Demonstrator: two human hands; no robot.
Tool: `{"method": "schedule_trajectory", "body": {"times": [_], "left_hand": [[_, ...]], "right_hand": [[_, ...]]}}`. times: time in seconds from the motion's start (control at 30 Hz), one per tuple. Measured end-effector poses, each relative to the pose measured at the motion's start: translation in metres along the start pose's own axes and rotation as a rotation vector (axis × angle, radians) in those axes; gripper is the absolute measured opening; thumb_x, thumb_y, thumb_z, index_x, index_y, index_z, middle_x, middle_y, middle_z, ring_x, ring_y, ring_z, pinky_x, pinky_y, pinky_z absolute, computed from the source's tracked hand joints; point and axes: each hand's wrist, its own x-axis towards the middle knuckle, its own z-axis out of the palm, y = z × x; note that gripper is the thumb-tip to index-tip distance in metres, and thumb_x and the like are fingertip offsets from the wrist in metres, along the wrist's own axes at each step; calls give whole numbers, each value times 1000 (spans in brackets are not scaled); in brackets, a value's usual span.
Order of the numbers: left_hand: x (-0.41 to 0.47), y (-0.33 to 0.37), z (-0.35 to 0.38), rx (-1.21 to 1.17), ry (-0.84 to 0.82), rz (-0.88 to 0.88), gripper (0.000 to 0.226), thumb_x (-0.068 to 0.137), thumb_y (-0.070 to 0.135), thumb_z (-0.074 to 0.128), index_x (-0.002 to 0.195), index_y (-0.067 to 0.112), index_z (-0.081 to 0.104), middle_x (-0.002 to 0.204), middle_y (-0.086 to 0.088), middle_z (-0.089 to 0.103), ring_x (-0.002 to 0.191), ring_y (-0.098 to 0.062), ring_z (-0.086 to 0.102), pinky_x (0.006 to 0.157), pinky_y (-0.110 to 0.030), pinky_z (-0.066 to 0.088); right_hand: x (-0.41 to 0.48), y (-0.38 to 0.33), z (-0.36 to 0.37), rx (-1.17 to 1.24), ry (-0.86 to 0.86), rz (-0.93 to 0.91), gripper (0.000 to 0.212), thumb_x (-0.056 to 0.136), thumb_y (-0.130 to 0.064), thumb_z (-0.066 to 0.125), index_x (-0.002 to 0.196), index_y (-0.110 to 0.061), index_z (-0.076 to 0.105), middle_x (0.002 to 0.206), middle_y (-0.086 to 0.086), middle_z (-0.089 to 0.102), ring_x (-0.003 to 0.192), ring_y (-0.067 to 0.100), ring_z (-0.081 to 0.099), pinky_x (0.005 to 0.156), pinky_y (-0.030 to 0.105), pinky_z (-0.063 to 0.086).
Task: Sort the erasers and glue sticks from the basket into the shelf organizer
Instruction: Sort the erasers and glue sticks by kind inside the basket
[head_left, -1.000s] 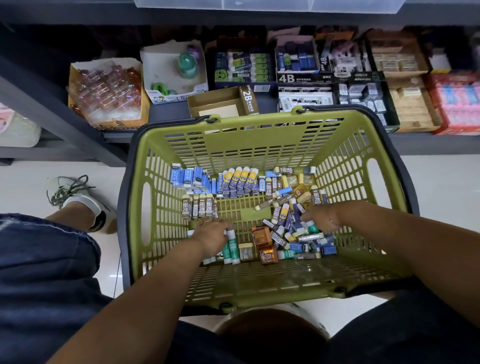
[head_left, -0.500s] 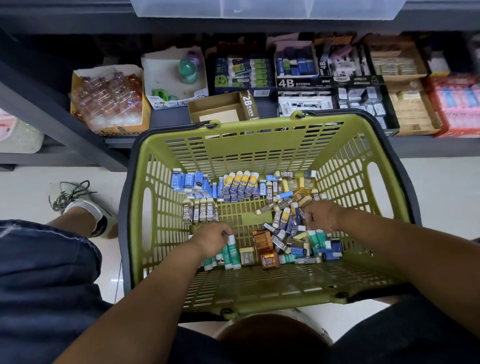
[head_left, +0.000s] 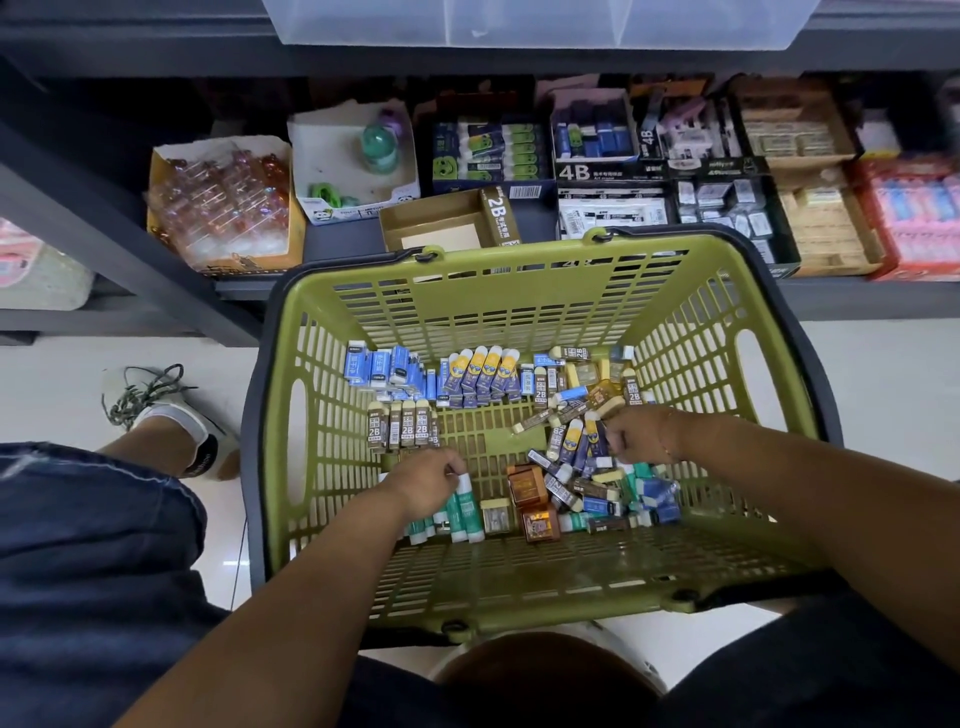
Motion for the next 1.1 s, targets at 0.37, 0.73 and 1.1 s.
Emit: {"method": "schedule_trajectory", "body": {"times": [0.37,0.73,1.1], "left_hand": [[-7,33,0,75,83,115,29,99,23,49,128,23,55,130,1,56,108,-17,57,96,-34,48],[61,158,37,-8,-62,263,30,84,30,72,107,21,55,108,-2,63,95,-21,61,85,-36,51],[75,172,55,236,-181,190,39,82,26,75,116,9,64,110,-6,64,95,-20,57,79,-25,43]], "right_hand": [[-2,-7,-5,223,-18,40,54,89,3,47,38,-17,42,62,3,29,46,19,32,56,32,30],[-11,2,-8,120,-94,45,30,91,-6,56,120,-12,61,125,6,57,110,24,59,95,37,50],[-22,-1,-10,31,-36,62,27,86,0,60,111,-8,67,117,8,65,95,19,60,76,27,48]]}}
